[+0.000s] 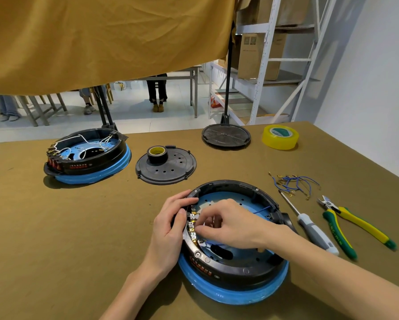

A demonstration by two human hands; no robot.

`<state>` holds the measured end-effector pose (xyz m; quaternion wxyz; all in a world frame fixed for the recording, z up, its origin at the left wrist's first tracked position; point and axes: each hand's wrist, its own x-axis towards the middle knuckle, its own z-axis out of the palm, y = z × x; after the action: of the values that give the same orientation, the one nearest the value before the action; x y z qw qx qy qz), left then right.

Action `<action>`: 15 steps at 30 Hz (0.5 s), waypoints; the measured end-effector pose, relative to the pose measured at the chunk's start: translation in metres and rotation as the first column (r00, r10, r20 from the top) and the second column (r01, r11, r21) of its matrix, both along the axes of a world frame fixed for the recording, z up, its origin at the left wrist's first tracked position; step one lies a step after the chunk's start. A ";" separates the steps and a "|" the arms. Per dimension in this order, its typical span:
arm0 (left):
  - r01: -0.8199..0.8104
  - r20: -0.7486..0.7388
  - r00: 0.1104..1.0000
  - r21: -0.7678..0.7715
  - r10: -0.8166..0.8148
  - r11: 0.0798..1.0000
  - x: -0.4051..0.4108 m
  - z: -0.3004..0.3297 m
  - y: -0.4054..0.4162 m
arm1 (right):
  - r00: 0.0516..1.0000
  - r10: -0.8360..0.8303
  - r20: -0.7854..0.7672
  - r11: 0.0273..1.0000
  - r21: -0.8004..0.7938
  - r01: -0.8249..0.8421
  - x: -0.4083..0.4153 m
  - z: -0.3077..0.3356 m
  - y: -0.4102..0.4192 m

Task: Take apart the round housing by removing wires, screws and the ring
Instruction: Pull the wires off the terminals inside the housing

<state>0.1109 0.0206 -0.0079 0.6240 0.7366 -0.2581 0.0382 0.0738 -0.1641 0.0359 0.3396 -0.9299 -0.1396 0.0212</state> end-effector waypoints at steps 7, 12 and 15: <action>0.000 0.006 1.000 -0.020 0.000 1.000 0.000 -0.001 -0.001 | 0.982 -0.175 0.078 0.982 0.084 0.168 0.012 0.005 0.000; 0.003 0.007 1.000 -0.023 -0.003 1.000 0.001 -0.002 -0.001 | 0.997 -0.083 -0.009 0.994 -0.077 0.082 0.019 0.013 0.007; 0.004 -0.001 1.000 -0.027 -0.004 1.000 0.001 -0.002 -0.001 | 0.995 -0.069 -0.075 0.996 -0.062 0.064 0.020 0.015 0.005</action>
<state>0.1118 0.0195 -0.0095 0.6341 0.7276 -0.2586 0.0404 0.0941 -0.1596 0.0509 0.3176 -0.9422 -0.0947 0.0501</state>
